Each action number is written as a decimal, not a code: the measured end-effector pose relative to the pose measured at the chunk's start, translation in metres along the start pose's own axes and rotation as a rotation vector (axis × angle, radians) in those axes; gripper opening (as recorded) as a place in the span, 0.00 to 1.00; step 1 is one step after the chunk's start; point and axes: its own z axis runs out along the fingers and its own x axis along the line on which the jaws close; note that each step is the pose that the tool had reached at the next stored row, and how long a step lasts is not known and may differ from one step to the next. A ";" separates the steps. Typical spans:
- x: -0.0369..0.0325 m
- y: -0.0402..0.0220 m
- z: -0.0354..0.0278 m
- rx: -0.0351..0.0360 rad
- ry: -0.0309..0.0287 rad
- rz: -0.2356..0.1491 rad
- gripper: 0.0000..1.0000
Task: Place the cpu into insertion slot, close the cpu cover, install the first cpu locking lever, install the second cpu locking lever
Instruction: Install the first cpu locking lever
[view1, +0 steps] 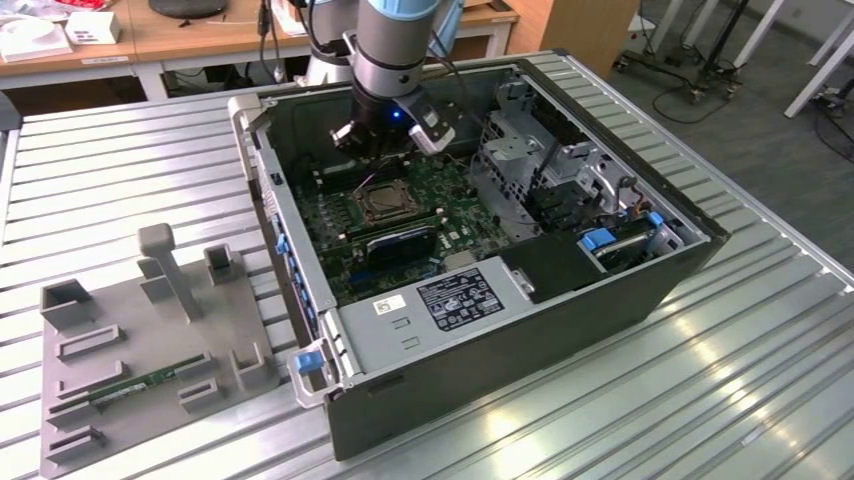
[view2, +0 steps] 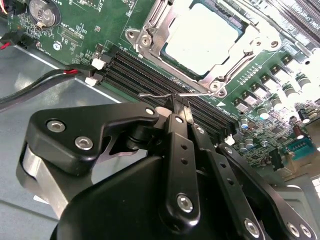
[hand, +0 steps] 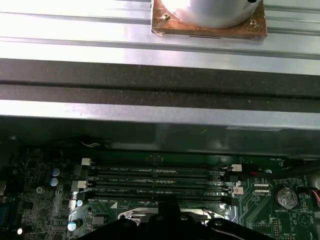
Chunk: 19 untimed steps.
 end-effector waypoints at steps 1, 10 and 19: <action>0.0000 0.0000 0.0000 -0.0003 0.0000 0.000 0.11; -0.0016 0.0003 0.0045 -0.0035 -0.0001 0.000 0.11; -0.0083 -0.0001 0.0072 -0.0051 -0.0001 0.000 0.11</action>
